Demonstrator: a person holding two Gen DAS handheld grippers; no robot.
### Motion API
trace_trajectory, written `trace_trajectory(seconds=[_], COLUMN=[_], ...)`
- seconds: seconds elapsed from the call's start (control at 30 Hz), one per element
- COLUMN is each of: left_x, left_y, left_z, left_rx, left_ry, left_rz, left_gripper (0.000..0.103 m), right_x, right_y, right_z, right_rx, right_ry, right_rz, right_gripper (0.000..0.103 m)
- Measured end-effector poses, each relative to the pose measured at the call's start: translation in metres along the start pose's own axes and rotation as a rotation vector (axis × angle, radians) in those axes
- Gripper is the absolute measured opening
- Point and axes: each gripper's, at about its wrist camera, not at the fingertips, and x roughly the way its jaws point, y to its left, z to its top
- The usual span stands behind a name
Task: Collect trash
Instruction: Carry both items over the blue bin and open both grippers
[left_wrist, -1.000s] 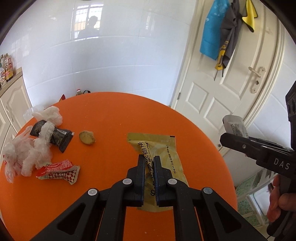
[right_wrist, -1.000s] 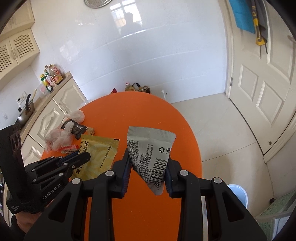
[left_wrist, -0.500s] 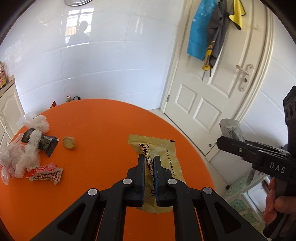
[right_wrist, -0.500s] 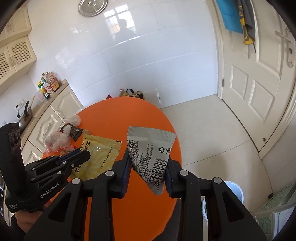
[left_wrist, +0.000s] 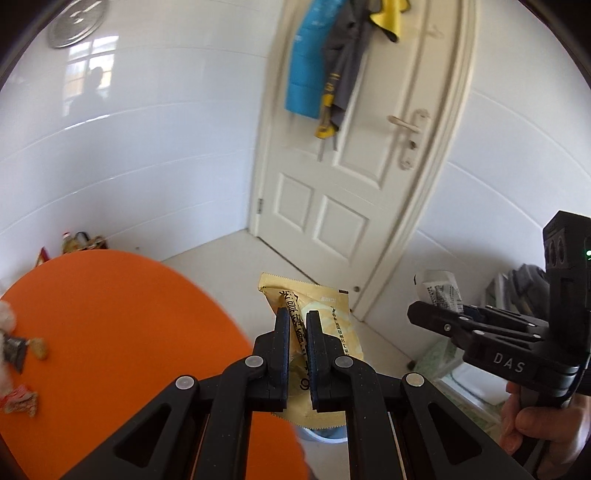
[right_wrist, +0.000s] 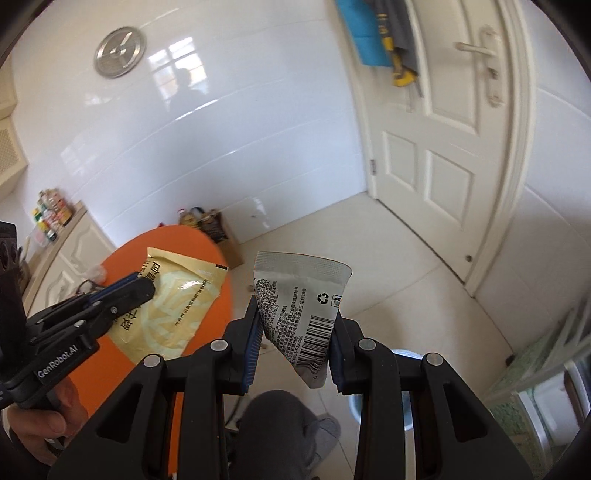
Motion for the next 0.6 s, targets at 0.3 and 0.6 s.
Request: trace_trajectory(seconds=[0.3,0.6], left_x=[0.114,0.239], left_y=[-0.056,-0.065], left_z=[0.0,0.014], left_rx=[0.102,0.122], left_ry=[0.216,0.459], left_rz=[-0.105,-0.092], left_gripper=[0.004,0.006], right_x=[0.022,0.098], right_y=[-0.105,-0.166], right_z=[-0.025,-0.058], right_rx=[0.16,0.273], right_ry=[0.091,0.238], right_rz=[-0.105,-0.113], right_gripper=[0.031,0.034])
